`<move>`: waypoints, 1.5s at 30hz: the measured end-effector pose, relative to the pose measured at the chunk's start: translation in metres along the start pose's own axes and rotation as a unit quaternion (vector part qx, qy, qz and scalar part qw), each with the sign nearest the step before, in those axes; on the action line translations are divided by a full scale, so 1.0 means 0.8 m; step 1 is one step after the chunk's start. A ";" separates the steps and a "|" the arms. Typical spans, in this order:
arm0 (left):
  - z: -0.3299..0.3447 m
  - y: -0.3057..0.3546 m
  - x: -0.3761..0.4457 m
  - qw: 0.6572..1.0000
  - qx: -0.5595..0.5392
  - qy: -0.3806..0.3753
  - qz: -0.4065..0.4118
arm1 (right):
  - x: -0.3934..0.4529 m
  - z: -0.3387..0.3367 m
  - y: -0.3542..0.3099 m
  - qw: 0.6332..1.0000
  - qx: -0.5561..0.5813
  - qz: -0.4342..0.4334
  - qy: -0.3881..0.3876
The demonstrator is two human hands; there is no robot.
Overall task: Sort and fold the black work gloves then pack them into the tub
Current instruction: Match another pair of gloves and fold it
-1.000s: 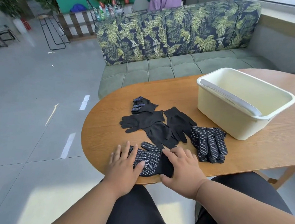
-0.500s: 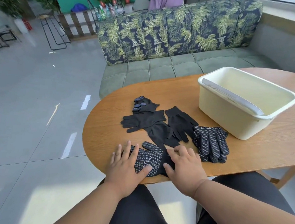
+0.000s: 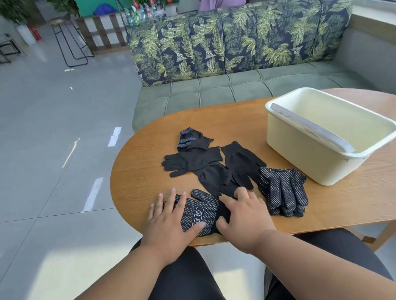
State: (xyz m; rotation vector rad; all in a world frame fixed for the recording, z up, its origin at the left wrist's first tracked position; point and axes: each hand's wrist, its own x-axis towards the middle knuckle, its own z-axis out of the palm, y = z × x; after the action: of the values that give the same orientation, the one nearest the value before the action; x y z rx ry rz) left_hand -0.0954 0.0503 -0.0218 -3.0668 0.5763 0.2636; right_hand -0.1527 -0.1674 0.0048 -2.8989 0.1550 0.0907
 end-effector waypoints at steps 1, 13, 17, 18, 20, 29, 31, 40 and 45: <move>0.000 0.000 0.000 1.000 -0.001 0.000 0.000 | 0.000 -0.002 -0.002 1.000 -0.014 -0.003 0.004; -0.014 0.002 0.003 0.998 -0.055 -0.032 -0.015 | 0.000 -0.020 -0.014 0.989 -0.137 -0.057 0.019; -0.034 0.010 0.016 0.996 -0.076 0.035 -0.022 | -0.008 -0.005 -0.007 0.993 -0.104 -0.062 -0.005; -0.039 0.012 0.020 0.995 -0.079 0.062 -0.025 | -0.009 -0.003 -0.005 0.993 -0.102 -0.062 -0.010; -0.047 0.017 0.032 0.991 -0.080 0.097 -0.038 | -0.010 0.002 -0.001 0.993 -0.099 -0.065 -0.009; -0.057 0.037 0.075 0.993 -0.047 0.078 -0.078 | -0.011 0.011 0.008 0.992 -0.081 -0.091 -0.018; -0.058 0.041 0.081 0.994 -0.029 0.063 -0.082 | -0.010 0.012 0.009 0.992 -0.080 -0.095 -0.017; -0.062 0.037 0.079 0.935 -0.335 0.032 -0.114 | -0.010 0.019 0.011 0.994 -0.050 -0.094 0.011; -0.046 0.033 0.065 0.815 -0.563 0.023 -0.133 | -0.012 0.016 0.011 0.995 -0.039 -0.089 0.006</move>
State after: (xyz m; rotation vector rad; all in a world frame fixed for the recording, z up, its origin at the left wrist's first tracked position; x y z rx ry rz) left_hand -0.0509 0.0055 0.0065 -4.2127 -0.1418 0.7580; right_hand -0.1636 -0.1724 -0.0089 -2.9752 -0.1062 0.0507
